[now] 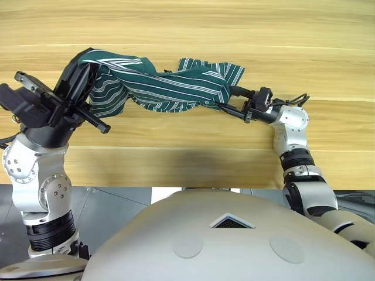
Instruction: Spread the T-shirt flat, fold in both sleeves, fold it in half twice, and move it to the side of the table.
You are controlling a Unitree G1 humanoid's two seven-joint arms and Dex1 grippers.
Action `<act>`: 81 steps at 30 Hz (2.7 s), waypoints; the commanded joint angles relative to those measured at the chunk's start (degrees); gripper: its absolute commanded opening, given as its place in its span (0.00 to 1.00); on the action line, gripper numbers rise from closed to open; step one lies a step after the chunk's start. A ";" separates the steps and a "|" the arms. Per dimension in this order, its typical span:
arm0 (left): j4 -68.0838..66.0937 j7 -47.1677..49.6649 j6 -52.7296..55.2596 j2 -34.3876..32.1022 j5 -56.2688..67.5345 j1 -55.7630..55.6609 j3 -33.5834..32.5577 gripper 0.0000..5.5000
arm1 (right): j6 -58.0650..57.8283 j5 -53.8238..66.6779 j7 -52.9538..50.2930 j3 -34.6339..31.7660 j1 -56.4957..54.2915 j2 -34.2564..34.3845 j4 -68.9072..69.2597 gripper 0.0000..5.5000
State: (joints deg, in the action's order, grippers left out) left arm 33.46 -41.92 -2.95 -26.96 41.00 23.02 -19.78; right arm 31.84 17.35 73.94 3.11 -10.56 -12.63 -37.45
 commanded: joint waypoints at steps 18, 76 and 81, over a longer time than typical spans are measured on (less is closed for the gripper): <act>-4.37 -0.04 1.86 -1.99 -1.45 -4.87 0.22 0.00 | -10.08 8.71 -7.31 -5.93 -2.24 -6.87 21.37 0.01; -47.46 -6.68 22.79 -0.60 -31.70 -47.21 21.07 0.00 | -15.99 -15.03 -14.35 -9.32 -40.02 -14.87 -33.57 0.01; -24.98 -5.57 35.62 -5.13 -25.46 -36.98 15.18 0.00 | -11.66 -13.25 -1.17 -7.48 -33.35 -15.98 -24.21 0.01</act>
State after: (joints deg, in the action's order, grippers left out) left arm -10.46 -46.91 21.82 -26.48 10.02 -22.03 -0.11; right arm 15.45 1.20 62.40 -5.08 -50.22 -25.19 -69.99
